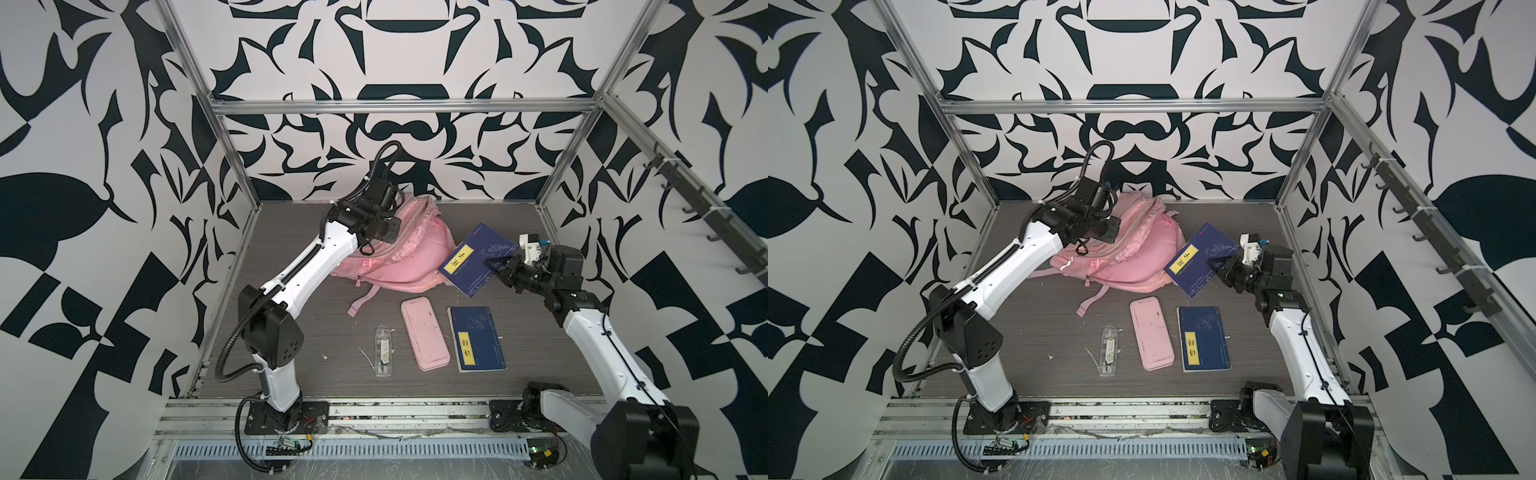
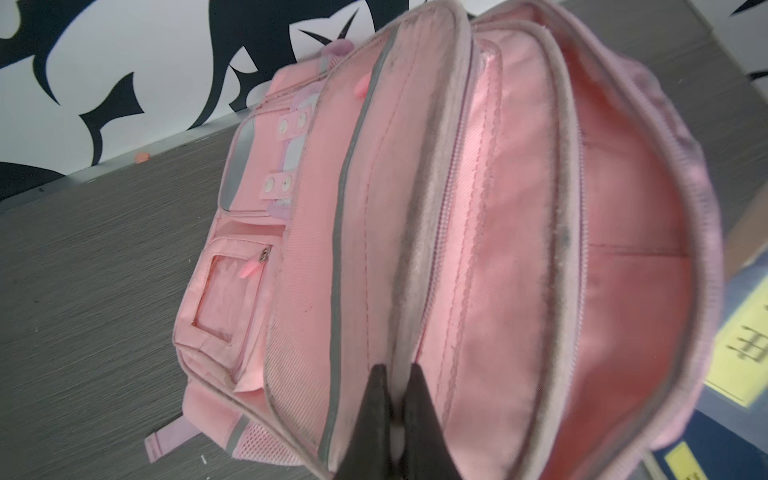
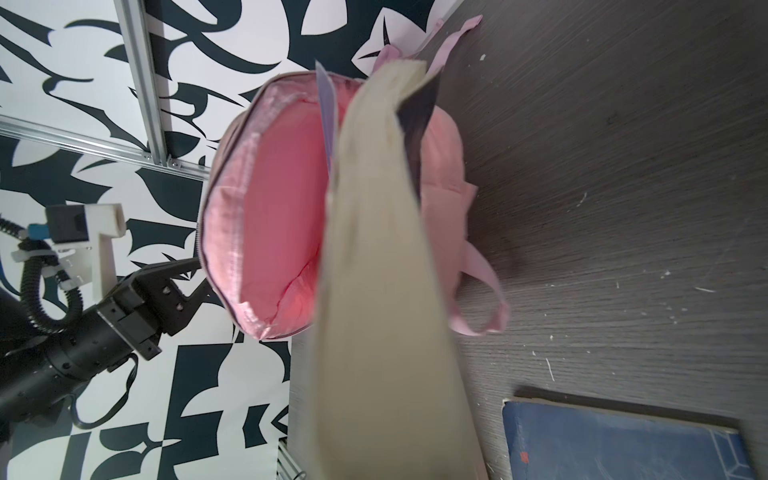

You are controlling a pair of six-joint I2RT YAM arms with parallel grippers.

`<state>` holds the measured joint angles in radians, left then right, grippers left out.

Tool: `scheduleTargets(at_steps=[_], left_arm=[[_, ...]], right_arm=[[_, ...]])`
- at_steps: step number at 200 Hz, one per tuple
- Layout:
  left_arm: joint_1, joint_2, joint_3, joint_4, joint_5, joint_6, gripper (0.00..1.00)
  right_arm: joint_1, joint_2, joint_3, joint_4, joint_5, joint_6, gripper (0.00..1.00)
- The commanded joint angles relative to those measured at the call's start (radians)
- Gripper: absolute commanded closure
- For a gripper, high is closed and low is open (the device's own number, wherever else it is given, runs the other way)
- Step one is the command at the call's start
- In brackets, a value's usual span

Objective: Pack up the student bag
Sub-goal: 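Insert the blue book into the backpack with the right gripper while left holds it open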

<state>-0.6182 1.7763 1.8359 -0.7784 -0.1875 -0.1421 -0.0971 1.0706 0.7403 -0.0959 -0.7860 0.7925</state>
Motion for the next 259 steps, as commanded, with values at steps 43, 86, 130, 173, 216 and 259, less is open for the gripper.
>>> scheduleTargets(at_steps=[43, 86, 130, 173, 216, 259], left_arm=[[0.048, -0.066, -0.088, 0.154, 0.249, -0.076, 1.00], [0.067, -0.051, -0.081, 0.161, 0.306, -0.102, 1.00], [0.076, -0.041, -0.060, 0.157, 0.322, -0.111, 1.00], [0.112, -0.034, -0.056, 0.154, 0.383, -0.148, 1.00], [0.155, -0.030, -0.061, 0.157, 0.464, -0.187, 1.00], [0.170, -0.028, -0.078, 0.158, 0.501, -0.195, 1.00]], right_arm=[[-0.004, 0.027, 0.000, 0.256, -0.050, 0.116, 1.00], [0.035, 0.173, -0.059, 0.549, -0.065, 0.271, 1.00], [0.185, 0.335, 0.010, 0.638, 0.001, 0.276, 1.00], [0.297, 0.530, 0.107, 0.784, 0.037, 0.353, 1.00], [0.391, 0.778, 0.242, 0.967, 0.036, 0.476, 1.00], [0.458, 0.994, 0.407, 1.133, 0.035, 0.618, 1.00]])
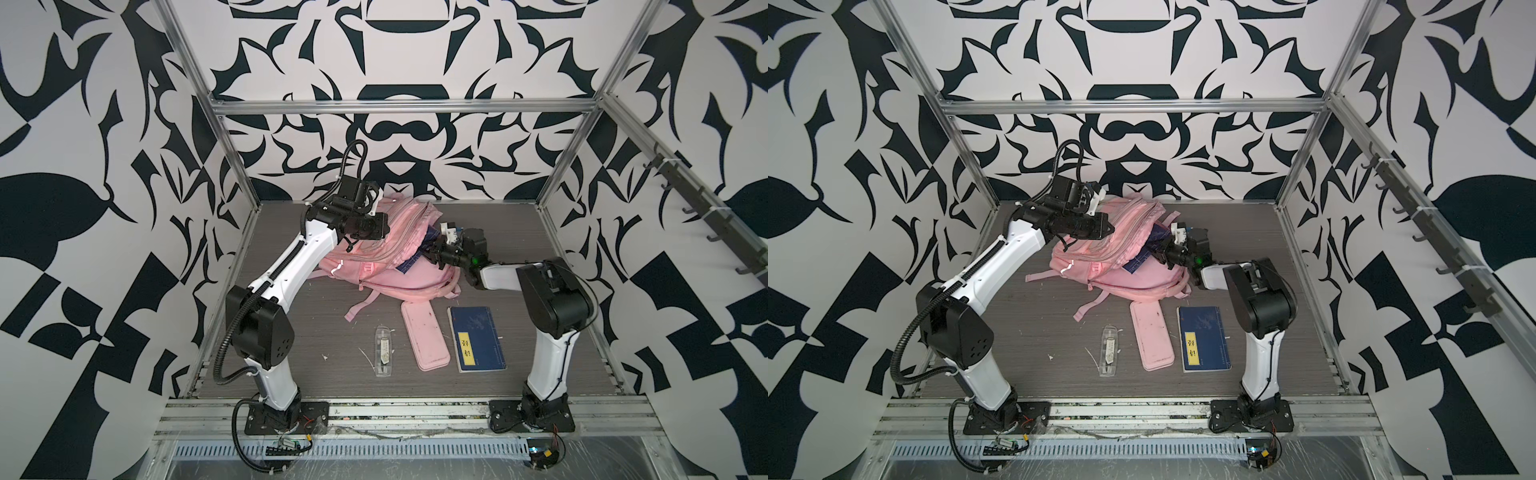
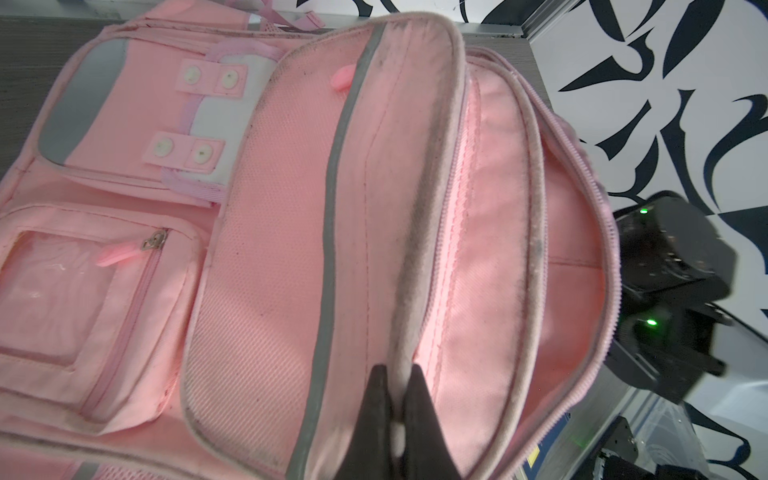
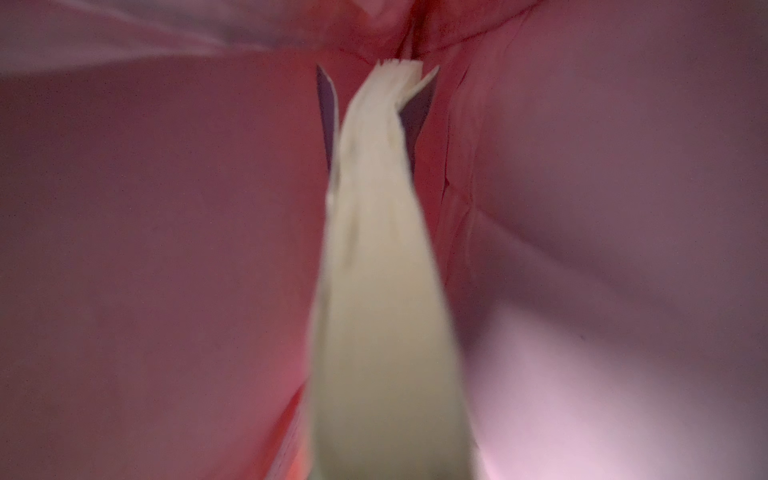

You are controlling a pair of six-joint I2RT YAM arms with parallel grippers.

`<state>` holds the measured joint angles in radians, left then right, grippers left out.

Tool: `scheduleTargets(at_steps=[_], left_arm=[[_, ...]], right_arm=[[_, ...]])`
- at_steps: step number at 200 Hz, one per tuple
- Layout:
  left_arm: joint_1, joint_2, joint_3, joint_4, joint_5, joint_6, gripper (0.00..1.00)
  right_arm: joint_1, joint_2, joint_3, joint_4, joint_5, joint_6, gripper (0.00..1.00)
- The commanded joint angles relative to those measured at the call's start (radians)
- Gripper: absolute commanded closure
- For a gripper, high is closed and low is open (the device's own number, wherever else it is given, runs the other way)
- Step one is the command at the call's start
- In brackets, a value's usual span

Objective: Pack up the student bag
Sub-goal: 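Insert the blue book into the backpack with the right gripper while left holds it open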

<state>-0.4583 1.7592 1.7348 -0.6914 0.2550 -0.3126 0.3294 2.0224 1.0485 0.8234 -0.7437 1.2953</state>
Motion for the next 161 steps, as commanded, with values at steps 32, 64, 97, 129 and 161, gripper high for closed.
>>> scheduleTargets(at_steps=[32, 64, 97, 129, 161], left_arm=[[0.012, -0.011, 0.011, 0.073, 0.065, -0.025, 1.00], [0.014, -0.007, 0.007, 0.075, 0.077, -0.027, 1.00], [0.013, -0.007, -0.009, 0.089, 0.097, -0.038, 1.00], [0.014, -0.011, -0.032, 0.105, 0.111, -0.052, 1.00], [0.019, -0.018, -0.049, 0.109, 0.107, -0.052, 1.00]], right_arm=[[0.080, 0.104, 0.226, 0.028, -0.011, 0.028, 1.00], [0.106, 0.168, 0.343, -0.174, -0.002, -0.091, 1.00], [0.108, 0.237, 0.435, -0.209, 0.011, -0.114, 1.00], [0.115, 0.297, 0.582, -0.376, 0.015, -0.201, 0.96], [0.115, 0.311, 0.672, -0.595, 0.051, -0.320, 0.69]])
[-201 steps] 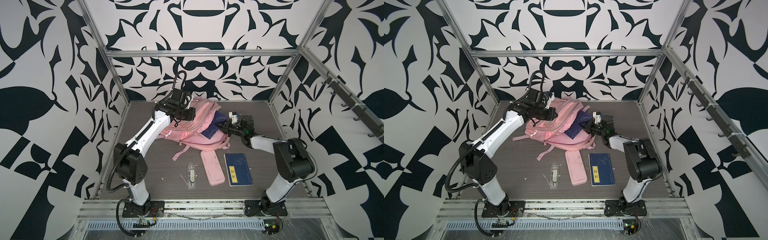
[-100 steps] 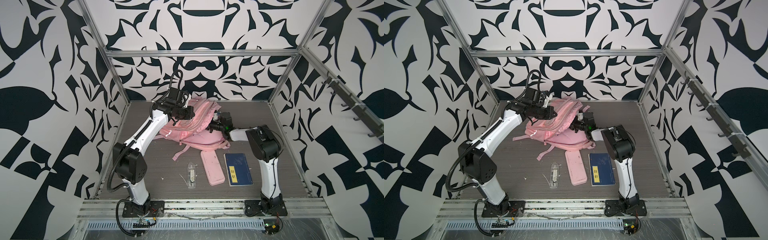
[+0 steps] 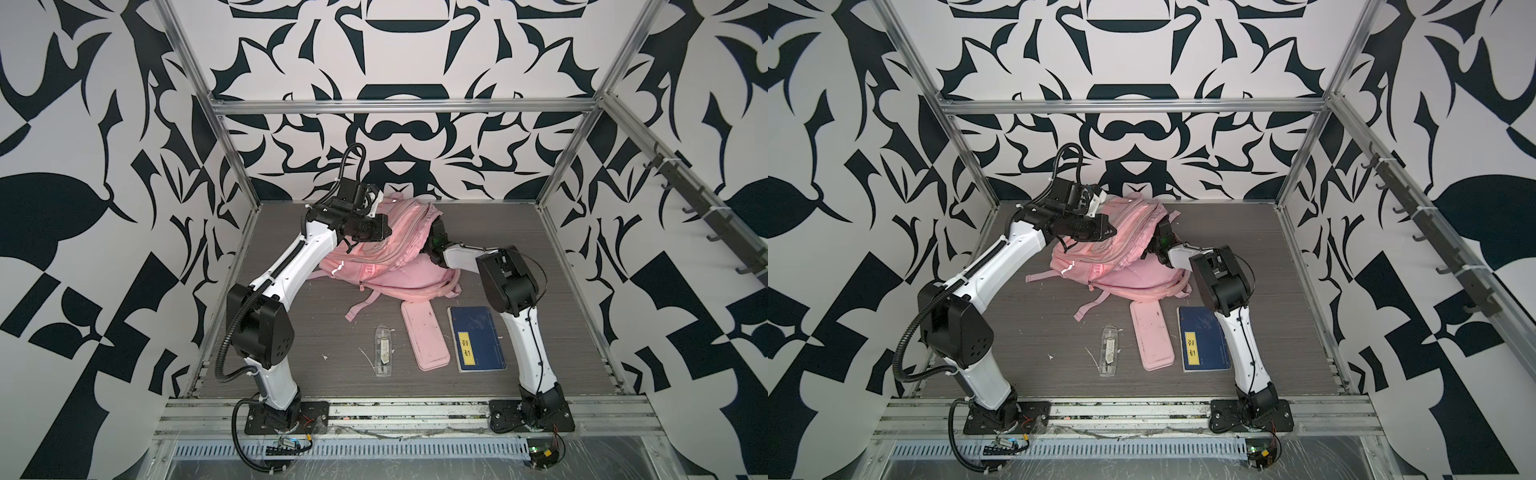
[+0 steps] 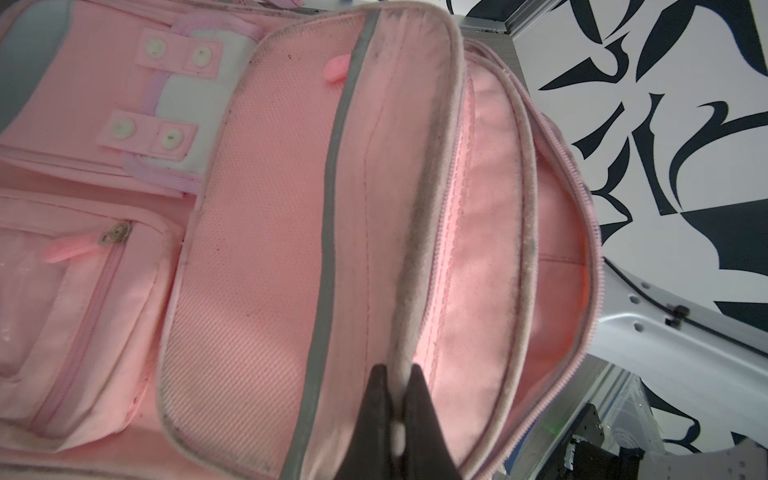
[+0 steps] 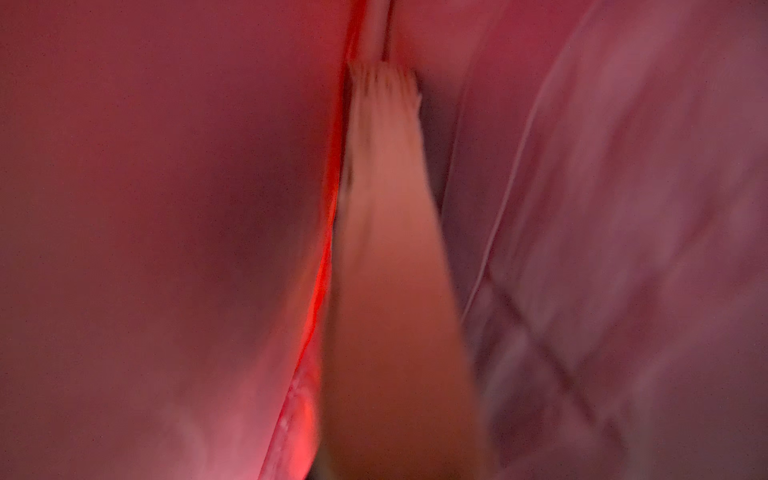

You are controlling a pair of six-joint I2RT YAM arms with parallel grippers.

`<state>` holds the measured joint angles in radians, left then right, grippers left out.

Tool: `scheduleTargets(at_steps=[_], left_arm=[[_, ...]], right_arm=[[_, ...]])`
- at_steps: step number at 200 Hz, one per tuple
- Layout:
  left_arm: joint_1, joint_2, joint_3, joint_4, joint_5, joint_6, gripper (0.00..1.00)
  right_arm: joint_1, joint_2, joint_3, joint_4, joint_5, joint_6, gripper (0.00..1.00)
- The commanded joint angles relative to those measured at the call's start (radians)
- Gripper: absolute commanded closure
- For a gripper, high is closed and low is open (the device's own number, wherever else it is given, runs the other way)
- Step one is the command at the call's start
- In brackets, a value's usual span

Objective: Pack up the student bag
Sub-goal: 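Insert the blue book into the backpack with the right gripper while left holds it open, then release the book and withdraw the right gripper toward the pink pencil box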

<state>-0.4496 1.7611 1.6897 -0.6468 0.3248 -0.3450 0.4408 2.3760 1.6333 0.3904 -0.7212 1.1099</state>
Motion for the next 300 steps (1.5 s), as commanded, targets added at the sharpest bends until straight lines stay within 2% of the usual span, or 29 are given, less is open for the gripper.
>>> scheduleTargets(at_steps=[1, 18, 57, 79, 127, 167, 214, 273, 300], left_arm=[[0.010, -0.020, -0.005, 0.065, 0.037, -0.020, 1.00], [0.022, -0.026, -0.019, 0.075, 0.031, -0.032, 1.00], [0.062, -0.020, -0.045, 0.091, 0.023, -0.066, 1.00], [0.068, -0.014, -0.049, 0.092, -0.048, -0.077, 1.00], [0.083, 0.009, -0.032, 0.080, -0.180, -0.080, 1.00], [0.083, 0.042, 0.005, 0.026, -0.258, -0.030, 1.00], [0.066, 0.091, 0.025, -0.054, -0.306, 0.031, 1.00], [-0.015, 0.127, 0.006, -0.120, -0.477, 0.095, 1.00], [-0.031, 0.139, 0.005, -0.142, -0.492, 0.105, 0.84]], right_arm=[[0.004, -0.043, 0.090, -0.169, 0.030, -0.139, 0.68], [0.003, -0.052, 0.120, -0.291, 0.063, -0.209, 0.55], [-0.013, -0.089, 0.142, -0.458, 0.112, -0.316, 0.43], [-0.022, -0.144, 0.115, -0.536, 0.147, -0.377, 0.41], [-0.033, -0.336, -0.128, -0.587, 0.230, -0.463, 0.39], [-0.053, -0.604, -0.422, -0.579, 0.293, -0.519, 0.44], [-0.084, -0.930, -0.726, -0.659, 0.397, -0.589, 0.44], [-0.100, -1.178, -0.871, -0.840, 0.521, -0.618, 0.37], [-0.109, -1.243, -0.892, -0.909, 0.590, -0.644, 0.31]])
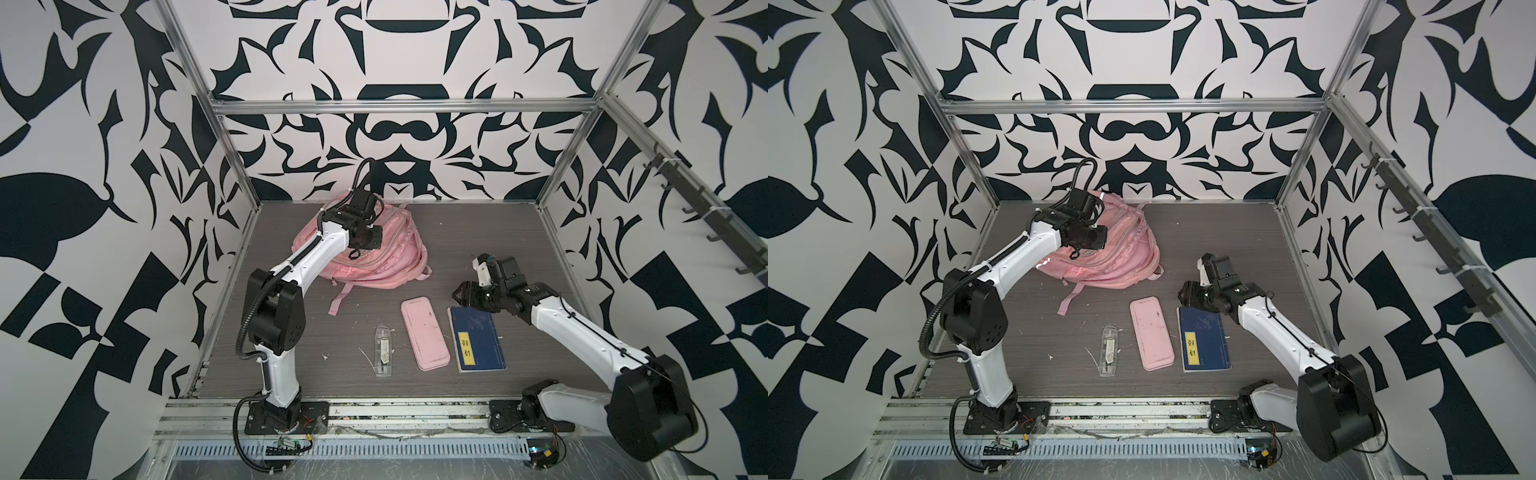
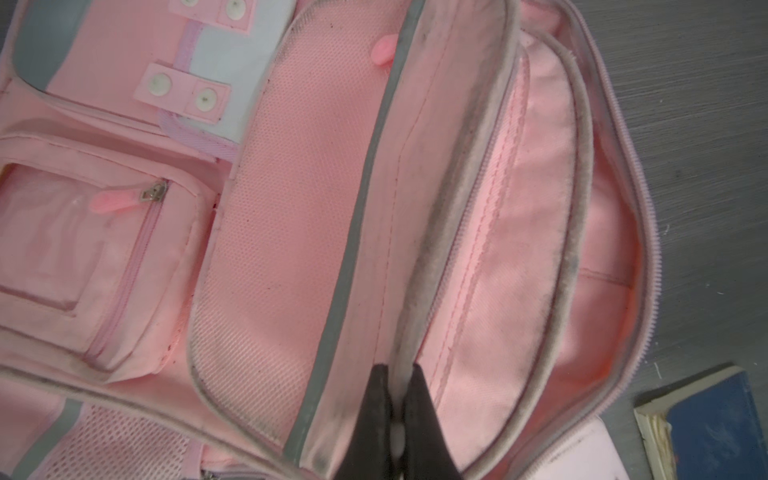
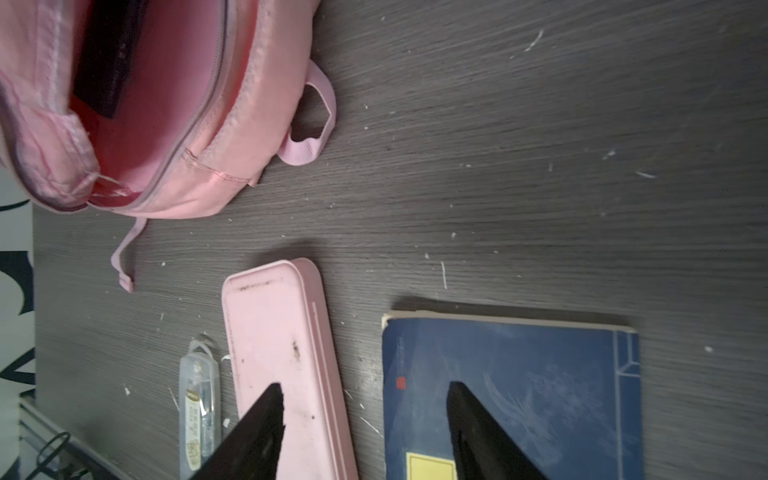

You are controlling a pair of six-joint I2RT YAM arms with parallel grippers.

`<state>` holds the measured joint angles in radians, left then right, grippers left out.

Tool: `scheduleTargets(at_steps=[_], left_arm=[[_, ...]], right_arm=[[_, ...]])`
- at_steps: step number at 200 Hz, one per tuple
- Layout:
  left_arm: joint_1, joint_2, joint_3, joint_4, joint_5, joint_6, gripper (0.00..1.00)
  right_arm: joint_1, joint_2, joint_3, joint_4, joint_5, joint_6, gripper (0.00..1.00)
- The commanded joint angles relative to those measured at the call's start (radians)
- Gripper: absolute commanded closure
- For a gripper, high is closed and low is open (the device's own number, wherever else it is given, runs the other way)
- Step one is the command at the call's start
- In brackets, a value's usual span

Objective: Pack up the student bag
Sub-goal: 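Release the book and withdraw the right gripper toward the pink pencil box, then move the left gripper to the second blue book while right approaches it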

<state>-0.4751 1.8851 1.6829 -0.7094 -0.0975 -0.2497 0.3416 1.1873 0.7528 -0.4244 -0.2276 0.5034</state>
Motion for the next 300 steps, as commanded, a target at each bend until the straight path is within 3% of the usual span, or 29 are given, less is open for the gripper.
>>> scheduleTargets(at_steps=[1, 67, 95, 122, 142, 171, 232, 300], left_arm=[[-0.007, 0.016, 0.011, -0.080, -0.070, 0.011, 0.83], [-0.073, -0.027, 0.009, -0.099, -0.090, 0.002, 0.52], [-0.155, -0.089, -0.003, -0.065, 0.025, -0.053, 0.45], [-0.235, -0.105, -0.072, 0.017, 0.203, -0.156, 0.44], [-0.304, -0.088, -0.117, 0.052, 0.269, -0.205, 0.44], [-0.385, -0.062, -0.199, 0.120, 0.343, -0.272, 0.43], [-0.484, 0.043, -0.208, 0.232, 0.449, -0.357, 0.41], [-0.500, 0.211, -0.111, 0.216, 0.447, -0.374, 0.44]], right_arm=[[-0.011, -0.056, -0.013, -0.095, 0.098, -0.038, 0.31], [-0.092, -0.158, -0.055, -0.200, 0.108, -0.045, 0.29], [-0.096, -0.167, -0.095, -0.197, 0.110, 0.006, 0.30], [-0.099, -0.143, -0.150, -0.162, 0.098, 0.045, 0.32], [-0.099, -0.138, -0.176, -0.147, 0.103, 0.069, 0.33], [-0.104, -0.147, -0.184, -0.164, 0.200, 0.119, 0.32], [-0.169, -0.065, -0.238, -0.093, 0.158, 0.152, 0.32], [-0.194, -0.042, -0.260, -0.052, 0.115, 0.151, 0.38]])
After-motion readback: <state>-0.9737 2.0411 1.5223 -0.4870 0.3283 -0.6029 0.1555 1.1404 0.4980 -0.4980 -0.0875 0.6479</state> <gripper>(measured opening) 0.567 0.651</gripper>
